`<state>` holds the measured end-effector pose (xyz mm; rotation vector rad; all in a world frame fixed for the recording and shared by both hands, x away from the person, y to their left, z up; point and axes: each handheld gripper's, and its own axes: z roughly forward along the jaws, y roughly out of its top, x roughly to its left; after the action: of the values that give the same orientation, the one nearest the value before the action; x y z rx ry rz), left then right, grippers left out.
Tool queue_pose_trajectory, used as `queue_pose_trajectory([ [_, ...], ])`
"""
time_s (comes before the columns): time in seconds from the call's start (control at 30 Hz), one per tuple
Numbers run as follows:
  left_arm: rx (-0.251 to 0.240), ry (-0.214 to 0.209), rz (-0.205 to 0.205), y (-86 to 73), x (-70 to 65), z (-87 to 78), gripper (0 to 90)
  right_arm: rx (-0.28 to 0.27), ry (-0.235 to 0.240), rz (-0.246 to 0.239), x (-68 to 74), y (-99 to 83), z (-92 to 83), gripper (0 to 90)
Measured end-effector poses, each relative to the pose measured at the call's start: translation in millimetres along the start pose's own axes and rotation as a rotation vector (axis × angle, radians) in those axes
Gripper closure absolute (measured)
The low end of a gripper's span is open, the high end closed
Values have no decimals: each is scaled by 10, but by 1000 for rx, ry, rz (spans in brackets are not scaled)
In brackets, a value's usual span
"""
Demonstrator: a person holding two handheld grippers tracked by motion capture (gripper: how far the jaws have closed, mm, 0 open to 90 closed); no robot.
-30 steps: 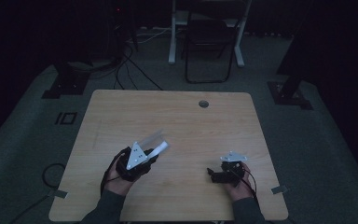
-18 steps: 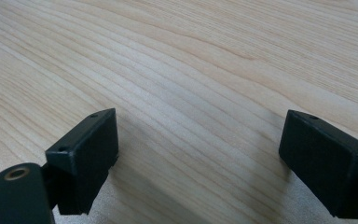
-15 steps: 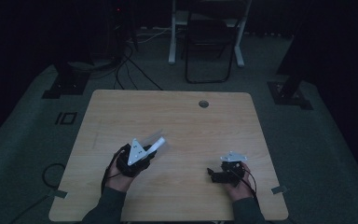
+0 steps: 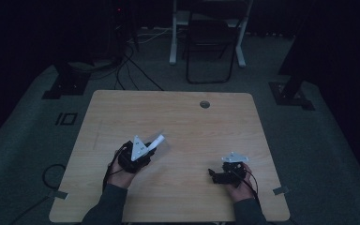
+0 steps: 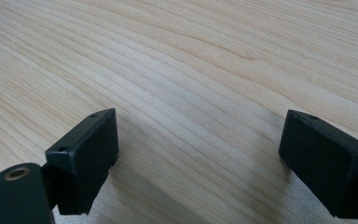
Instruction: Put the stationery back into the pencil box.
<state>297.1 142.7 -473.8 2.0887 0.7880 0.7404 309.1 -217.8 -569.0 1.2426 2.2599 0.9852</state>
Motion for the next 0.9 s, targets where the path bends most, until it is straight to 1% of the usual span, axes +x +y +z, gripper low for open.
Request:
queue_pose_trajectory([
  [0.2,7,5,-8,-8,6,63,708,0,0,-1,-1,0,0,115],
  [0.27,18,6,-3,-12,16,86,708,0,0,-1,-1,0,0,116],
  [0.3,17,6,-8,-15,14,99,708,0,0,-1,-1,0,0,115],
  [0.33,23,7,-3,-17,21,107,708,0,0,-1,-1,0,0,116],
  [0.47,31,11,-5,-30,37,140,708,0,0,-1,0,0,0,115],
  [0.63,39,16,-20,-77,52,176,708,0,0,-1,-1,0,0,115],
  [0.9,57,20,-27,-142,73,209,708,0,0,-1,0,0,0,116],
])
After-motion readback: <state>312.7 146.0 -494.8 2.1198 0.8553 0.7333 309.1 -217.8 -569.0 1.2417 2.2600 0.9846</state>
